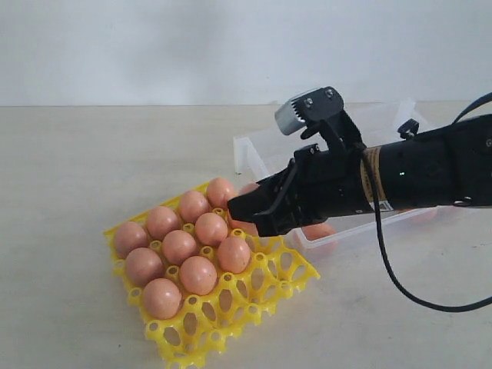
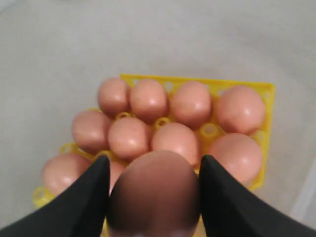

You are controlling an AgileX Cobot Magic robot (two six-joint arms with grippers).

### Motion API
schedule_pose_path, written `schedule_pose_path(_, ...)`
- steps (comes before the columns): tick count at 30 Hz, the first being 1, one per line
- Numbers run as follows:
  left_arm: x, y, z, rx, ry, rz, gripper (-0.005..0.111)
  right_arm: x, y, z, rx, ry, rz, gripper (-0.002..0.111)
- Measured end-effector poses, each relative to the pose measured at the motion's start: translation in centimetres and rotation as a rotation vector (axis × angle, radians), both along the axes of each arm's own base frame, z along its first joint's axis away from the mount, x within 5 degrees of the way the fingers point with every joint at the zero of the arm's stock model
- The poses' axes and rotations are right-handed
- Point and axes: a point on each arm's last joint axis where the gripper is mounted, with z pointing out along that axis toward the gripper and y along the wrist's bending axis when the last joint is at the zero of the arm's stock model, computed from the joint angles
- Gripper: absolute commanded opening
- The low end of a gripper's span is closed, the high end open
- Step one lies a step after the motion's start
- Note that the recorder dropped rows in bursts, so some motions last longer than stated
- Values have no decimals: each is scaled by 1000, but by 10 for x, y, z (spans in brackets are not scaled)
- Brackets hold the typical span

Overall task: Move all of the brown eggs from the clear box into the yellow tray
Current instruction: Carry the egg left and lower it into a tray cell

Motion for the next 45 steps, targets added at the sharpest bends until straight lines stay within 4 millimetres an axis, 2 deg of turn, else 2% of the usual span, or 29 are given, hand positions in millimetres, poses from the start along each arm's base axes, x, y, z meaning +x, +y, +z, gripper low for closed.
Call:
schedule_pose_path(4,0,0,0,0,0,0,4,6,-10,-7,-114,-6,-96,0)
schedule_pose_path(13,0,0,0,0,0,0,4,6,-9,-7,-104,0,-100,0)
schedule_pose_path(23,0,0,0,0,0,0,4,15,-6,-48,-116,136,-125,0)
schedule_pose_path(45,0,0,0,0,0,0,4,20,-6,-48,-118,56,-129,0)
